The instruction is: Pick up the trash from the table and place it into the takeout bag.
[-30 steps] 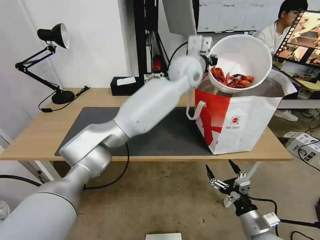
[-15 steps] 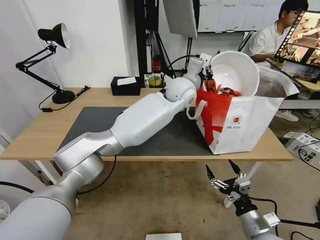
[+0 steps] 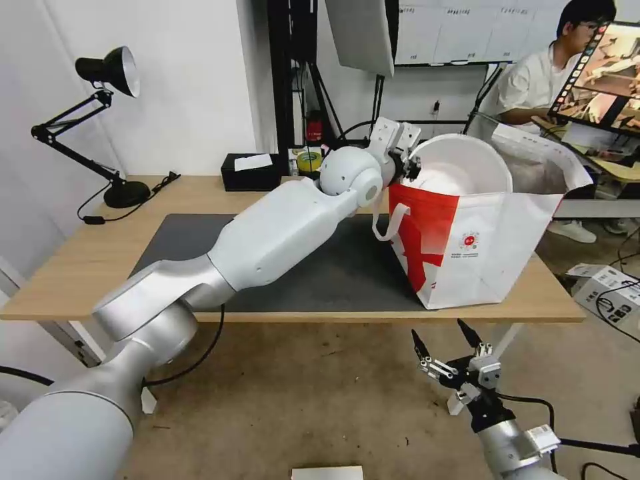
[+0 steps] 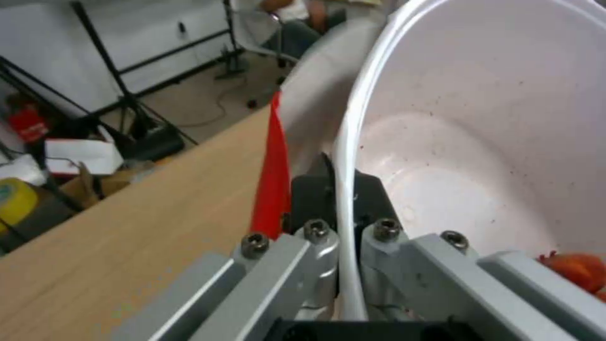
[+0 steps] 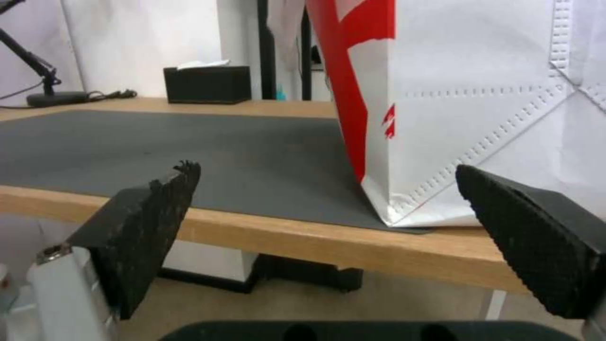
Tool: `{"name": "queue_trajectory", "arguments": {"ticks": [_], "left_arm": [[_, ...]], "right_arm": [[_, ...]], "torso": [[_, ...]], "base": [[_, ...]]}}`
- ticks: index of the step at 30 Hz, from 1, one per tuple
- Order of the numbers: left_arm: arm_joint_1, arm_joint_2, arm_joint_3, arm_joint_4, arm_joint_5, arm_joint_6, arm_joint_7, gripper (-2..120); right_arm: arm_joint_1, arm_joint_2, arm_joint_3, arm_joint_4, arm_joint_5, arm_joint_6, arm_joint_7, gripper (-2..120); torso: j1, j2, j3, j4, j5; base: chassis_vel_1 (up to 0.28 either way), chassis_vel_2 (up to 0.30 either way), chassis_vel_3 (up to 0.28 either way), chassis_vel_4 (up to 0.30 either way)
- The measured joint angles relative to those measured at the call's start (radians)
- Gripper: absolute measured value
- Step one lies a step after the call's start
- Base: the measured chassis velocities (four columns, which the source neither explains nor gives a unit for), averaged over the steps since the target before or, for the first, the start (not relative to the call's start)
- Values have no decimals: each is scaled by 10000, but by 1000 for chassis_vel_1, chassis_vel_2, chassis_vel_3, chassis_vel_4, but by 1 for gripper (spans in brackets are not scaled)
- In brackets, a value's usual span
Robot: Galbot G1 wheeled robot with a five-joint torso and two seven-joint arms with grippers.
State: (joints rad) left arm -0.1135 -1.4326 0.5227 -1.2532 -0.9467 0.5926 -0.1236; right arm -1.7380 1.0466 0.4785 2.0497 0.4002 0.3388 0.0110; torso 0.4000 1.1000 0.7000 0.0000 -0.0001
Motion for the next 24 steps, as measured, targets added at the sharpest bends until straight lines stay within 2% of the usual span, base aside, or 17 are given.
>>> {"name": "queue_trajectory", "arguments": {"ticks": [4, 10, 12, 13, 16, 17, 20, 21, 24], "left_arm": [[-22, 110, 93, 167, -142, 297, 510, 0], [-24, 28, 132, 212, -159, 387, 520, 0], [-25, -52, 132, 206, -119, 380, 335, 9], [-25, -52, 132, 206, -119, 380, 335, 9], [-32, -79, 127, 111, -170, 352, 235, 23], [-32, -79, 127, 111, -170, 352, 235, 23], [-32, 29, 111, 6, -189, 339, 185, 38], [-32, 29, 111, 6, -189, 339, 185, 38], [5, 175, 79, -77, -235, 331, 126, 52]], "right_arm": [[0, 0, 1, 0, 0, 0, 0, 100], [0, 0, 1, 0, 0, 0, 0, 100], [0, 0, 0, 0, 0, 0, 0, 100], [0, 0, 0, 0, 0, 0, 0, 100], [0, 0, 0, 0, 0, 0, 0, 100], [0, 0, 0, 0, 0, 0, 0, 100], [0, 0, 0, 0, 0, 0, 0, 100], [0, 0, 0, 0, 0, 0, 0, 100], [0, 0, 0, 0, 0, 0, 0, 100]], "torso": [[0, 0, 0, 1, 0], [-1, 0, 0, 0, 0], [0, 0, 0, -1, 1], [0, 0, 0, -1, 1], [0, 0, 0, -2, 0], [0, 0, 0, -2, 0], [-1, 0, 0, -1, 1], [-1, 0, 0, -1, 1], [0, 0, 0, 0, 0]], "base": [[0, 0, 0, 0], [0, 0, 0, 0], [0, 0, 0, 0], [0, 0, 0, 0], [0, 0, 0, 0], [0, 0, 0, 0], [0, 0, 0, 0], [0, 0, 0, 0], [0, 0, 0, 0]]}}
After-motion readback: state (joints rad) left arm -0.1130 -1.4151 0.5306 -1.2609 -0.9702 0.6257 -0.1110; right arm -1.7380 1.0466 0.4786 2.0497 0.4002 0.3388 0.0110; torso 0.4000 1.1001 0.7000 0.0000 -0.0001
